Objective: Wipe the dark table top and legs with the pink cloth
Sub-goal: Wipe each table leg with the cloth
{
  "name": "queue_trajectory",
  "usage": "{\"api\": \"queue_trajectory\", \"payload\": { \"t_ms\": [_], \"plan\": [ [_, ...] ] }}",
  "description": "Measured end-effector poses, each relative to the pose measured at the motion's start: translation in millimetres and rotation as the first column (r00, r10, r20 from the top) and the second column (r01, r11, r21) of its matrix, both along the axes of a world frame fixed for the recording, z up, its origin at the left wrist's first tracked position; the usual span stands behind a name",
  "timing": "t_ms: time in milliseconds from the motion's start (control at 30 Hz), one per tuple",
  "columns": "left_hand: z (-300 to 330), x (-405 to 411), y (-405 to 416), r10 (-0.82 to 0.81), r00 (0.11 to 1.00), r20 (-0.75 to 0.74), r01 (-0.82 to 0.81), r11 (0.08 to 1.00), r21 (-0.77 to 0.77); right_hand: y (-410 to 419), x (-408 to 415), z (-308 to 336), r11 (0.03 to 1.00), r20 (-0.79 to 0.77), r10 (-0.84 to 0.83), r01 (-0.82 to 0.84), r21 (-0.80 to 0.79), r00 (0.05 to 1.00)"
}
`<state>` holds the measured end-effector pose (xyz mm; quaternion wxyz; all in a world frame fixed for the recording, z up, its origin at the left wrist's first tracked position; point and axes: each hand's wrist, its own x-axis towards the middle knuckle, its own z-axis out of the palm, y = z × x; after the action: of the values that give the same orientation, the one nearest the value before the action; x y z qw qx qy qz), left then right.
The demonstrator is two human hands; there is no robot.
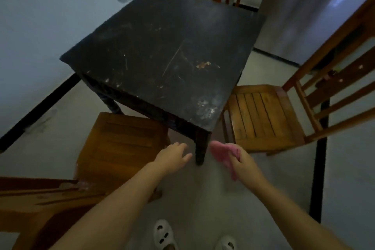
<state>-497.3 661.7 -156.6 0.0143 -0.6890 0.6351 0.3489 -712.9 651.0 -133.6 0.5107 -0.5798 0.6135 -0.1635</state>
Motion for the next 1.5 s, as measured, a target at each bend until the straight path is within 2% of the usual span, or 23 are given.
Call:
{"api": "queue_trajectory", "payload": {
  "t_ms": [200, 333, 433, 533, 667, 733, 833, 1000, 1133, 1233, 1300, 1433, 1500],
  "plan": [
    [-127.7, -24.9, 11.6, 0.119, 0.985, -0.127, -0.101, 0.985, 0.141, 3.6, -23.5, -129.9, 0.928, 0.052, -0.318, 0.300, 0.223, 0.947],
    [-215.7, -49.1, -8.0, 0.217, 0.937, -0.274, -0.199, 0.976, 0.094, -10.2, -15.5, -235.4, 0.917, 0.092, -0.389, 0.375, 0.138, 0.917],
    [-275.9, -63.7, -29.7, 0.256, 0.913, -0.317, -0.296, 0.951, -0.085, -22.9, 2.8, -310.2, 0.919, 0.196, -0.392, 0.392, 0.041, 0.899],
    [-334.1, -66.2, -47.9, 0.203, 0.881, -0.428, -0.357, 0.879, -0.317, -35.9, 25.1, -375.9, 0.905, 0.314, -0.422, 0.415, 0.090, 0.851],
    [-384.1, -65.1, -81.8, 0.178, 0.786, -0.593, -0.473, 0.791, -0.389, -51.7, 34.3, -442.6, 0.971, 0.451, -0.169, 0.225, -0.075, 0.877],
    [-396.7, -68.8, -93.0, 0.150, 0.741, -0.655, -0.525, 0.737, -0.425, -66.2, 35.6, -464.0, 0.979, 0.459, -0.098, 0.168, -0.116, 0.883],
    [-407.3, -71.5, -98.9, 0.087, 0.730, -0.677, -0.561, 0.643, -0.522, -81.7, 41.3, -475.2, 0.956, 0.468, -0.093, 0.210, -0.206, 0.879],
    [-399.9, -73.3, -97.2, 0.073, 0.661, -0.747, -0.593, 0.661, -0.460, -83.4, 52.2, -439.9, 0.912, 0.633, -0.060, 0.299, -0.279, 0.772],
    [-401.9, -77.6, -94.8, 0.063, 0.632, -0.773, -0.609, 0.657, -0.444, -86.5, 64.3, -431.1, 0.831, 0.663, -0.014, 0.378, -0.409, 0.749],
    [-408.4, -76.1, -96.3, 0.046, 0.653, -0.756, -0.597, 0.646, -0.476, -85.2, 85.9, -461.0, 0.718, 0.744, -0.115, 0.572, -0.396, 0.658],
    [-406.7, -76.1, -97.4, 0.059, 0.667, -0.743, -0.600, 0.635, -0.488, -76.2, 88.9, -487.3, 0.690, 0.746, -0.213, 0.637, -0.343, 0.632],
    [-399.3, -78.4, -98.6, 0.136, 0.690, -0.711, -0.596, 0.664, -0.451, -48.1, 66.2, -562.6, 0.843, 0.514, -0.328, 0.491, -0.219, 0.792],
    [-401.0, -75.8, -98.0, 0.114, 0.704, -0.701, -0.574, 0.672, -0.468, -48.8, 57.0, -583.5, 0.871, 0.465, -0.381, 0.479, -0.110, 0.799]
  ]
}}
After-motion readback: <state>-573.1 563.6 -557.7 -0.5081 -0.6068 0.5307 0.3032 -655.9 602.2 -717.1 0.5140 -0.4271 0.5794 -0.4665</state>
